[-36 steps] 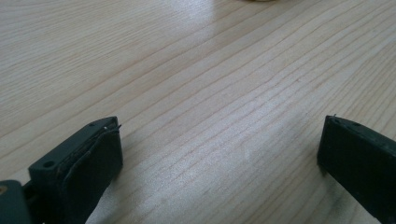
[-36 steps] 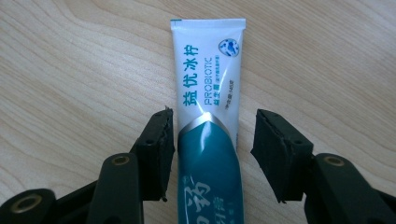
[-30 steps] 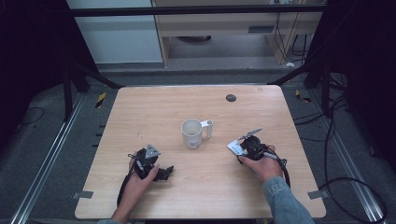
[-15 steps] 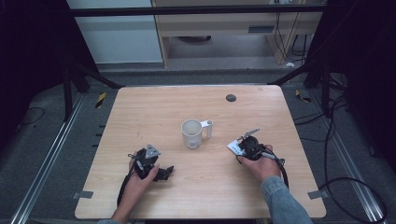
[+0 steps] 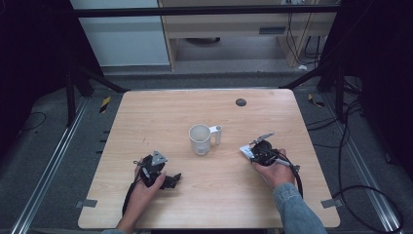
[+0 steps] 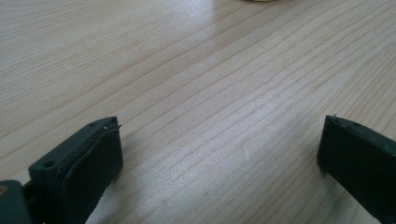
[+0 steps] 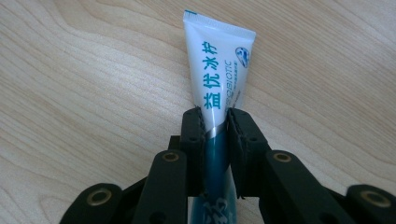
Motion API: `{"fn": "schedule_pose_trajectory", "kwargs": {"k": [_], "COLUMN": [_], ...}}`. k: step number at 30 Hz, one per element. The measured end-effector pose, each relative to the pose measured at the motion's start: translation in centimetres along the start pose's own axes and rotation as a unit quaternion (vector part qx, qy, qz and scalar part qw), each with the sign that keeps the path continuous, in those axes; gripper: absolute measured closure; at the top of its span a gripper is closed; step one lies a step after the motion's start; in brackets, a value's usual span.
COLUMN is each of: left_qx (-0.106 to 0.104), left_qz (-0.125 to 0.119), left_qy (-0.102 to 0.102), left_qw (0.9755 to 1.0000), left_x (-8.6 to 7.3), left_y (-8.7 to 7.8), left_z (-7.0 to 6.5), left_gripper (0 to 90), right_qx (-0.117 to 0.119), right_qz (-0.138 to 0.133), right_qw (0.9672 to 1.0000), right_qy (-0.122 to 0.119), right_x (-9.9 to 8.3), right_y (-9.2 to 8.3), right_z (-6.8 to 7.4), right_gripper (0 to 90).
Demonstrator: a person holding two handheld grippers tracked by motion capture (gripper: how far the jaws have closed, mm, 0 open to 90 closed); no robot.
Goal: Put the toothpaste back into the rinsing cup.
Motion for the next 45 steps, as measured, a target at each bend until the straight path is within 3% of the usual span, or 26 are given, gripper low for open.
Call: {"fn": "schedule_pose_trajectory", "kwargs": {"k": [22, 33, 45], "left_qx": [0.000, 0.000, 0.000], "left_qz": [0.000, 0.000, 0.000], "left_qy": [0.000, 0.000, 0.000], "left_qw": [1.0000, 1.0000, 1.0000], "left_x": [0.0, 0.0, 0.0], "left_y": [0.0, 0.0, 0.0], "left_z": [0.0, 0.0, 0.0], "left_gripper": [0.0, 0.0, 0.0], "right_qx": [0.005, 0.023, 0.036], "right_qz": [0.023, -0.004, -0.041], "right_qw": [0.9996, 0.9989, 0.9974], "right_qy": [0.016, 0.041, 0.046], "right_x": [0.0, -0.2, 1.2], "right_y": [0.5, -0.2, -3.7], "right_z": [-0.3, -0.3, 0.0], "right_gripper": [73.4, 78.4, 78.7]}}
Point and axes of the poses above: each handheld gripper's, and its own axes: y roughly forward along the jaws, x roughly out of its top, z roughly to its left, the point moved 6 cm from there along y, roughly forward along the jaws, and after that the axes turned 14 degrees about x, right-handed, at the moved point
